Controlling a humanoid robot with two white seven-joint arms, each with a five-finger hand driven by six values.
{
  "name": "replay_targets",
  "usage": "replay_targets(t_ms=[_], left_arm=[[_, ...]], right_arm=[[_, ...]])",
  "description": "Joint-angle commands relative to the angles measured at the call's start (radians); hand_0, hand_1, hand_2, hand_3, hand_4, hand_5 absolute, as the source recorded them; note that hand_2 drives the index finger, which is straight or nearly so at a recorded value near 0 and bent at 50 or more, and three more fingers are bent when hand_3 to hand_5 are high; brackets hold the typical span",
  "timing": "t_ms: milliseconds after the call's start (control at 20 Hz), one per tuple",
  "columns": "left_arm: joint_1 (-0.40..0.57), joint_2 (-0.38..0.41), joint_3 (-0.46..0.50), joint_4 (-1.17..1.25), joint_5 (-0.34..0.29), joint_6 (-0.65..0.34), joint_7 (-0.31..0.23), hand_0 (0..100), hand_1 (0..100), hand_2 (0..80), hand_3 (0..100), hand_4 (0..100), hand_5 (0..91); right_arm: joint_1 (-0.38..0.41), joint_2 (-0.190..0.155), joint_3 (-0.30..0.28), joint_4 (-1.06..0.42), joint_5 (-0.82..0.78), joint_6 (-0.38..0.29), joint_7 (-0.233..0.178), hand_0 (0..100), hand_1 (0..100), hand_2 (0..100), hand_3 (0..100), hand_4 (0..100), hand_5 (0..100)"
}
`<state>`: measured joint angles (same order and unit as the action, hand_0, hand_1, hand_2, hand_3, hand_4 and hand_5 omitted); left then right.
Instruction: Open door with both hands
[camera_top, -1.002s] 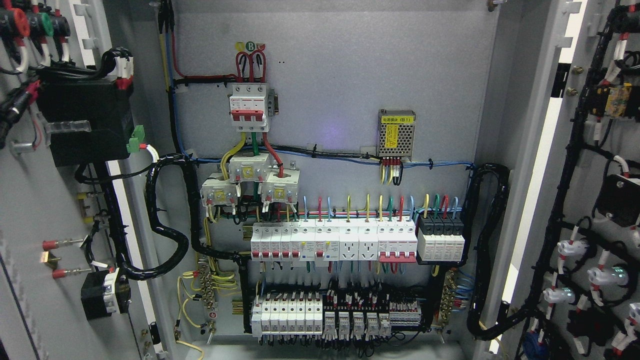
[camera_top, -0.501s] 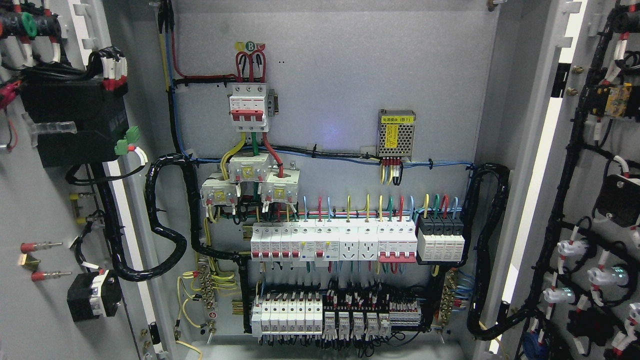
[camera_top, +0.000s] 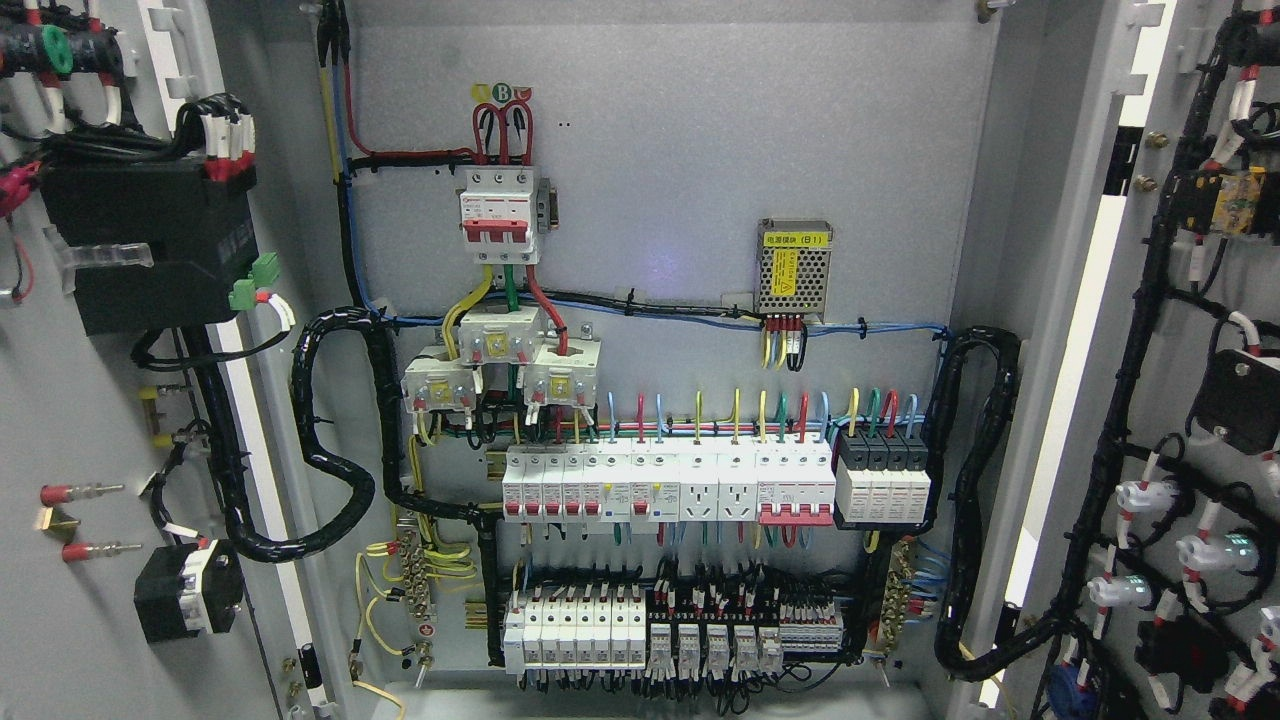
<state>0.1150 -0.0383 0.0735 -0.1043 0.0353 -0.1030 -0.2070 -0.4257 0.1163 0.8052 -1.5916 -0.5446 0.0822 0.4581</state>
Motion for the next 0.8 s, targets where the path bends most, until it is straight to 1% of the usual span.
replay_targets(t_ms=[0,100,200,351,401,551,652,702,752], left_arm=[[0.0,0.0,0.0,0.0,0.0,0.0,0.0,12,39,0.0,0,0,0.0],[0.0,0.0,0.0,0.0,0.0,0.0,-0.002,12,39,0.0,0,0,0.0],[0.0,0.0,0.0,0.0,0.0,0.0,0.0,12,39,0.0,0,0,0.0],[0.0,0.0,0.0,0.0,0.0,0.0,0.0,12,39,0.0,0,0,0.0],[0.0,0.0,0.0,0.0,0.0,0.0,0.0,12,39,0.0,0,0,0.0],[0.0,0.0,0.0,0.0,0.0,0.0,0.0,12,39,0.0,0,0,0.0],[0.0,0.0,0.0,0.0,0.0,0.0,0.0,12,39,0.0,0,0,0.0],[0.0,0.0,0.0,0.0,0.0,0.0,0.0,12,39,0.0,0,0,0.0],[0.0,0.0,0.0,0.0,0.0,0.0,0.0,12,39,0.0,0,0,0.0]], right_arm=[[0.074,-0.084,-0.178,-0.004,0.0,-0.027,-0.062,12,39,0,0,0,0],[0.119,-0.145,-0.202,-0.022,0.0,-0.085,-0.094,12,39,0,0,0,0],[0.171,-0.202,-0.237,-0.063,-0.003,-0.143,-0.099,12,39,0,0,0,0],[0.258,-0.269,-0.297,-0.126,-0.011,-0.214,-0.102,12,39,0,0,0,0],[0.295,-0.296,-0.313,-0.154,-0.009,-0.228,-0.105,12,39,0,0,0,0],[0.385,-0.352,-0.375,-0.231,-0.008,-0.246,-0.108,12,39,0,0,0,0],[0.438,-0.395,-0.405,-0.237,-0.011,-0.251,-0.102,12,39,0,0,0,0],[0.473,-0.415,-0.409,-0.238,-0.009,-0.262,-0.102,12,39,0,0,0,0],[0.496,-0.432,-0.422,-0.238,-0.009,-0.29,-0.102,12,39,0,0,0,0]])
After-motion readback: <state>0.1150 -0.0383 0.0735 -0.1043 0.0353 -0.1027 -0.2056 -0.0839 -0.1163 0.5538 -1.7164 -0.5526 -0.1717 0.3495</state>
